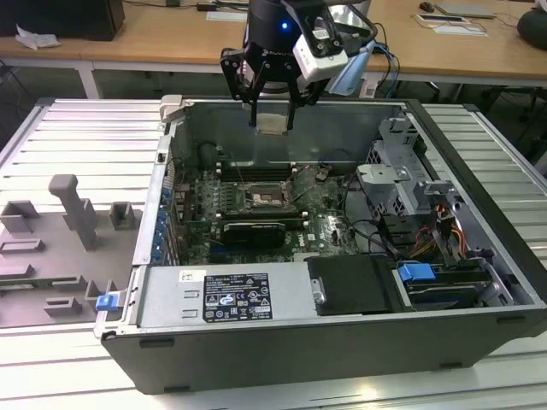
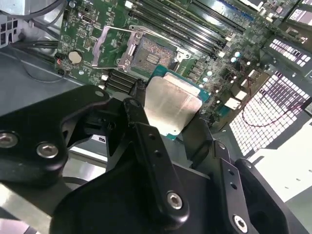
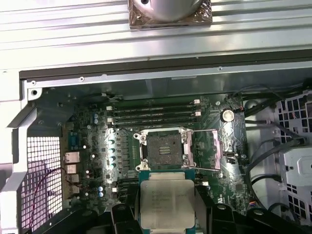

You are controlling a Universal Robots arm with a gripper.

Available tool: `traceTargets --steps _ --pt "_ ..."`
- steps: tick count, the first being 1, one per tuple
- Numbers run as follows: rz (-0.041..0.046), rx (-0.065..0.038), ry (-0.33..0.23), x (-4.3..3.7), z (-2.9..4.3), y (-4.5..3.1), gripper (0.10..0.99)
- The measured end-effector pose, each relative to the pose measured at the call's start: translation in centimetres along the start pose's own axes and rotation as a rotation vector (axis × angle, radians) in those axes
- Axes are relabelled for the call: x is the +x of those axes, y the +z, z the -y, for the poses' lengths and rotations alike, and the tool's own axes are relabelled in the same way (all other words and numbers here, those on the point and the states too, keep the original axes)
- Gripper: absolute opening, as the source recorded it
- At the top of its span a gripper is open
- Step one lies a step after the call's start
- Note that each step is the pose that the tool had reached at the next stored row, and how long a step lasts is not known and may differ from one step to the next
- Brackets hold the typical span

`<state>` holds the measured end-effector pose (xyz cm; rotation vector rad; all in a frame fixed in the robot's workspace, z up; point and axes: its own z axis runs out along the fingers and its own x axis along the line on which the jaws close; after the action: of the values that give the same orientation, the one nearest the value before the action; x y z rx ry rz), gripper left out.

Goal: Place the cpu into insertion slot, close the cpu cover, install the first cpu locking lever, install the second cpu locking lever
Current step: 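Place the cpu into insertion slot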

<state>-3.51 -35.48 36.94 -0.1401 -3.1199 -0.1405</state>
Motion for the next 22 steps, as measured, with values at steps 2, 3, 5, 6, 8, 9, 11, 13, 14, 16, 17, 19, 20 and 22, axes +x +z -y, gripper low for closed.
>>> traceTargets --steps 2,3,5,6,8,9,11,13,14,16,17,19,20,22 --pt "0.0018 0.0 0.02 0.0 0.0 0.03 0.541" --pt "0.0026 -0.001 0.029 0.0 0.0 0.04 0.541" --pt "0.0042 -0.001 0.047 0.0 0.0 0.06 0.541" --pt "0.0046 -0.001 0.052 0.0 0.01 0.07 0.541" --pt "0.005 -0.001 0.056 0.0 0.01 0.07 0.541" --pt "0.0053 -0.001 0.058 0.0 0.01 0.08 0.541" --pt "0.0069 -0.002 0.076 0.02 0.01 0.1 0.541" --pt "0.0096 -0.002 0.107 0.02 0.01 0.15 0.541" --pt "0.0104 -0.002 0.115 0.02 0.01 0.16 0.541" --pt "0.0142 -0.003 0.158 0.02 0.02 0.25 0.541" --pt "0.0148 -0.003 0.166 0.02 0.02 0.26 0.541" --pt "0.0159 -0.004 0.176 0.02 0.01 0.29 0.541" --pt "0.0164 -0.004 0.182 0.02 0.01 0.31 0.541" --pt "0.018 -0.004 0.202 0.04 0.01 0.33 0.541"
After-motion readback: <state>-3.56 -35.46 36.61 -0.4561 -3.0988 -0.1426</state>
